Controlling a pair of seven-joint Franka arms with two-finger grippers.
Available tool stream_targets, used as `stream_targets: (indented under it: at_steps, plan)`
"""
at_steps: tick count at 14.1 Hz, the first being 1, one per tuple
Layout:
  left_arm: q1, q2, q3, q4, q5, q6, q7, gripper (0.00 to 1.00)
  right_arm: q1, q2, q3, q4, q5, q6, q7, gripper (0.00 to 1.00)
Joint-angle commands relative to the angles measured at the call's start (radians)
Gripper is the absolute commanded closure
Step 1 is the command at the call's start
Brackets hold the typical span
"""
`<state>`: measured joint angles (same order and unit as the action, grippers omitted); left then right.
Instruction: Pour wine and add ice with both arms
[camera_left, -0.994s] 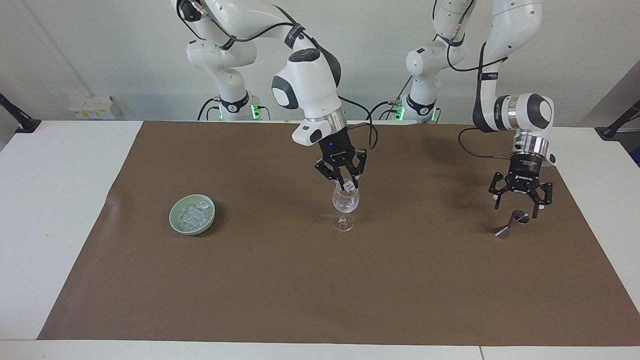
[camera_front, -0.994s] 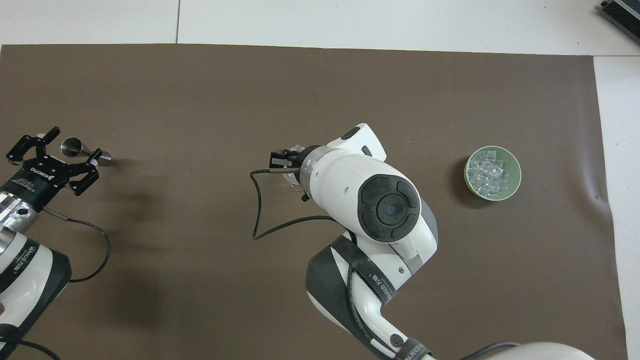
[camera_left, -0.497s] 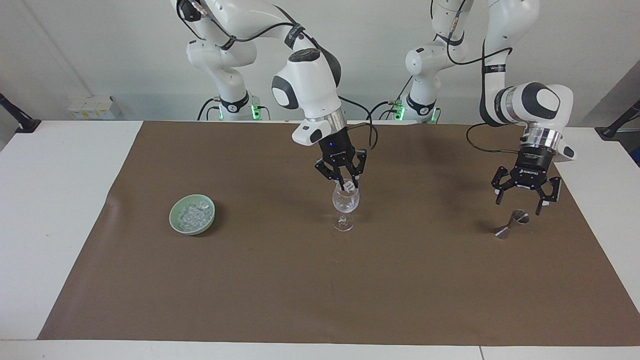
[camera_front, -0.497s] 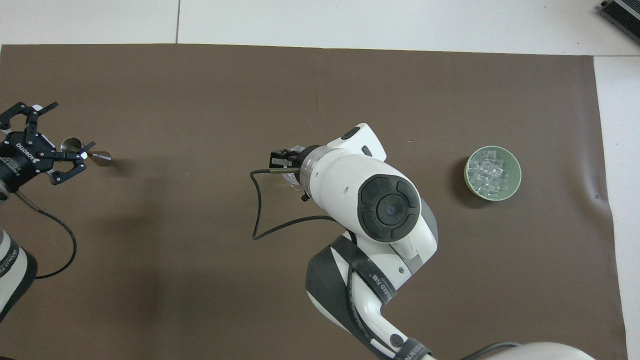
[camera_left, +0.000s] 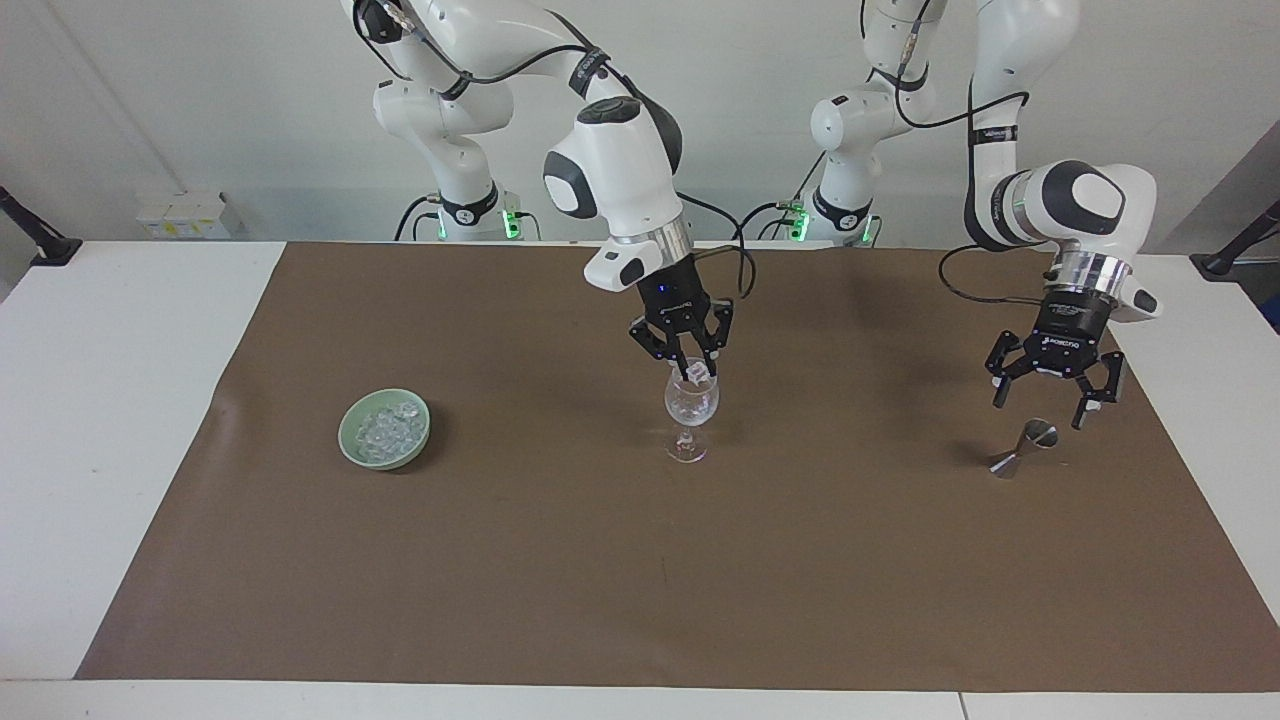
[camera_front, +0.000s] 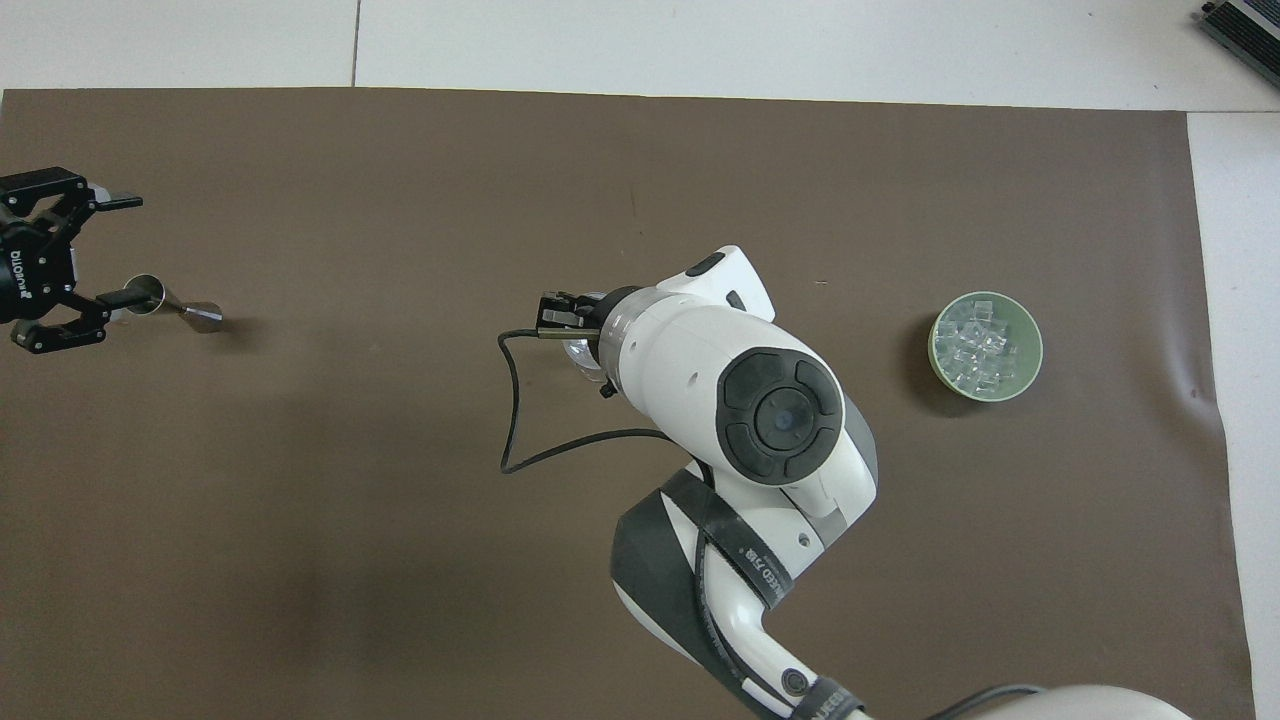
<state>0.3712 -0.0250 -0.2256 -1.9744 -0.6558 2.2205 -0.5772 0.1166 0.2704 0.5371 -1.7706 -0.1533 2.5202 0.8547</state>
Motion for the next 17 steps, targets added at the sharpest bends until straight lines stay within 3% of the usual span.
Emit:
stream_targets:
  at_steps: [1, 4, 8, 14, 17]
  plan:
    - [-0.024, -0.006, 0.000, 0.106, 0.232, -0.170, 0.008, 0.00, -0.002, 0.006, 0.006, 0.045, -0.037, -0.023, 0.040, 0.03]
    - [-0.069, -0.026, 0.000, 0.160, 0.358, -0.330, 0.011, 0.00, -0.005, -0.013, -0.015, 0.045, -0.037, -0.049, 0.027, 0.00]
    - [-0.121, -0.049, -0.029, 0.212, 0.524, -0.450, 0.054, 0.00, -0.011, -0.059, -0.066, 0.043, -0.088, -0.182, 0.007, 0.00]
    - [-0.127, -0.043, -0.031, 0.368, 0.603, -0.643, 0.127, 0.00, -0.055, -0.128, -0.153, 0.043, -0.071, -0.355, -0.101, 0.00]
    - [-0.127, -0.043, -0.034, 0.388, 0.608, -0.685, 0.146, 0.00, -0.075, -0.163, -0.201, 0.043, -0.051, -0.434, -0.186, 0.00]
